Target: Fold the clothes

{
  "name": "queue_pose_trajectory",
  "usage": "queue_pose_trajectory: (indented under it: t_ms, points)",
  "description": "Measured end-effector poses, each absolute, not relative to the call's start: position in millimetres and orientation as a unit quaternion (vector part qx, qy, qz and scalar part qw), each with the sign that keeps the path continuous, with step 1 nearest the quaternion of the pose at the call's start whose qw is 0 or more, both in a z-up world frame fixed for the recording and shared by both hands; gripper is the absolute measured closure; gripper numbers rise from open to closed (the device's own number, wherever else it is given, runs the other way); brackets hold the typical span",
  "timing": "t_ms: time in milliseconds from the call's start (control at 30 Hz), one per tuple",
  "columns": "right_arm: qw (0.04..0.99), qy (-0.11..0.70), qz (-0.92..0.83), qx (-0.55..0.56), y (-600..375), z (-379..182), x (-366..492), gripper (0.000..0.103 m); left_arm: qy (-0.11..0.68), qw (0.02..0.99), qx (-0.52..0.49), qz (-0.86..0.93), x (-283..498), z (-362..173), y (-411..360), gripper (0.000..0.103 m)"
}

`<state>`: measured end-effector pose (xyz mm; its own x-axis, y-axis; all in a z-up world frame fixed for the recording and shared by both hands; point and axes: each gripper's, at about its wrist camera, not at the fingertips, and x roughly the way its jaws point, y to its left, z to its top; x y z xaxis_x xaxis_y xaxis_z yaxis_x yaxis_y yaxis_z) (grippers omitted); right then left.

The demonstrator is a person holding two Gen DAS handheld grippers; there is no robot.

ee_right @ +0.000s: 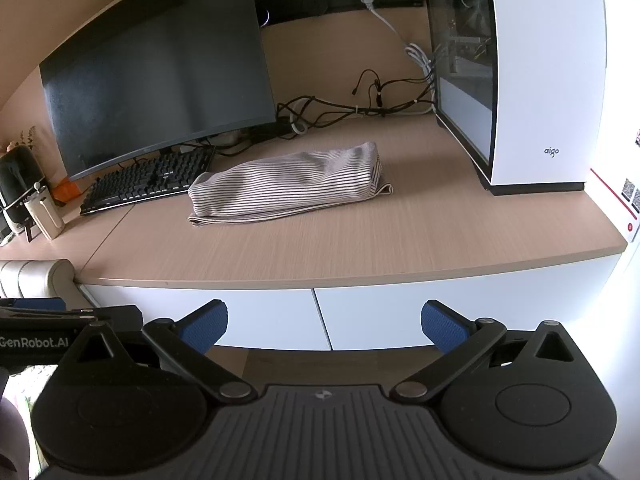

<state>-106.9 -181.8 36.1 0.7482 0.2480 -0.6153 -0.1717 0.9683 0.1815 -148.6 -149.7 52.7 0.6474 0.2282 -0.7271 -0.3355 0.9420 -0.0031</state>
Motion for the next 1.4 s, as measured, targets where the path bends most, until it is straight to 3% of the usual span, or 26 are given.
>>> queue_pose_trajectory:
  t_ms: [1400]
  points:
    - [0.928,0.349,0.115,0.055,-179,33,-98,0.0,0.402,0.898,-0.081,0.158,-140,48,-146,0.001]
